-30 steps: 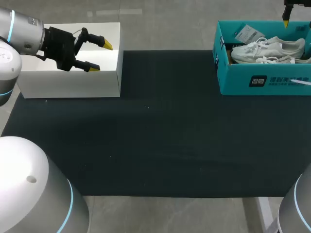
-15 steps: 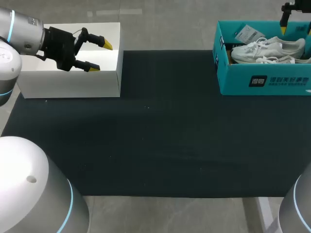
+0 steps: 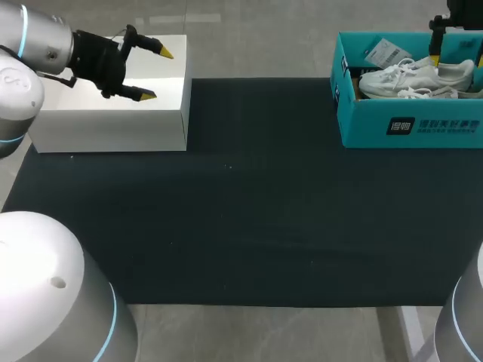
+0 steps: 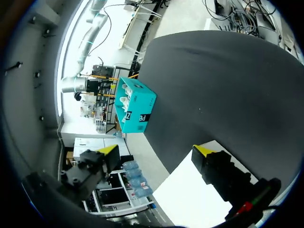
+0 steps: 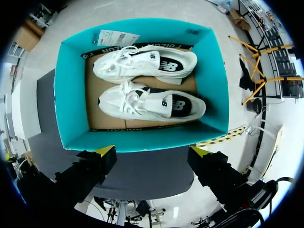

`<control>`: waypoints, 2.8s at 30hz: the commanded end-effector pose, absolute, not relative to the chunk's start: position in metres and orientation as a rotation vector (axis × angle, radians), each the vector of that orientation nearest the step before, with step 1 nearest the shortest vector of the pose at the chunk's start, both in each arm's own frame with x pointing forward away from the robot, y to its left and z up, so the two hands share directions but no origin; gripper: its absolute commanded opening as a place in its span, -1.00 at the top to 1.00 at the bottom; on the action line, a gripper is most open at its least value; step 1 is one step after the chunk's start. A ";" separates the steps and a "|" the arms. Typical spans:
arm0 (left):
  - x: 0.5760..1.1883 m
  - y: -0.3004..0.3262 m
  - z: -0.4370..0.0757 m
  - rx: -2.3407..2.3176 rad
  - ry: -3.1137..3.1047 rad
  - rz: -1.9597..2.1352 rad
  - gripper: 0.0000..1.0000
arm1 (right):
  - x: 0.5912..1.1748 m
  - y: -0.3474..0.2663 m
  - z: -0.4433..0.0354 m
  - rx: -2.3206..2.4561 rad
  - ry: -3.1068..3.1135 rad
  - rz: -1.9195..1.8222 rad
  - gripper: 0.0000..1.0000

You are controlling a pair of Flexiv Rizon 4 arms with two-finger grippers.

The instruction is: Take the shoe out of the shoebox, open the shoe tongue, remove and reinsert the insole, then place the shoe into the shoebox

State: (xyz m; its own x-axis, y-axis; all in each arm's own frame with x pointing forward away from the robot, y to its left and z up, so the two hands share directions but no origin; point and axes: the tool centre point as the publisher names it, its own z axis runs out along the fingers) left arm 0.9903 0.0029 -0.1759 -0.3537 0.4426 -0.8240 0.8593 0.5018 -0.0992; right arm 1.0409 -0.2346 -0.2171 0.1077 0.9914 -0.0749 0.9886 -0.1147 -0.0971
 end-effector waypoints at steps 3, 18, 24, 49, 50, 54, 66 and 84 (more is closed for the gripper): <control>0.993 0.004 -0.172 0.428 2.302 -0.540 -1.00 | 1.006 -0.219 -0.227 -2.393 -2.165 -0.014 -1.00; 0.997 0.012 -0.178 0.371 2.322 -0.585 -1.00 | 0.982 -0.200 -0.239 -2.398 -2.111 -0.047 -1.00; 0.997 0.012 -0.178 0.371 2.322 -0.585 -1.00 | 0.982 -0.200 -0.239 -2.398 -2.111 -0.047 -1.00; 1.014 0.032 -0.160 -1.774 2.402 -0.150 -1.00 | 0.922 -0.216 -0.272 -2.335 -2.046 0.120 -1.00; 1.011 0.035 -0.163 -1.816 2.366 -0.134 -1.00 | 0.920 -0.217 -0.273 -2.333 -2.044 0.138 -1.00; 1.007 0.041 -0.173 -1.991 2.258 -0.071 -1.00 | 0.911 -0.220 -0.275 -2.300 -2.043 0.155 -1.00; 0.991 0.063 -0.184 -2.480 1.854 0.021 -1.00 | 0.892 -0.241 -0.276 -2.261 -1.961 0.126 -1.00; 0.973 0.068 -0.193 -2.662 1.700 0.123 -1.00 | 0.891 -0.240 -0.278 -2.230 -1.967 0.112 -1.00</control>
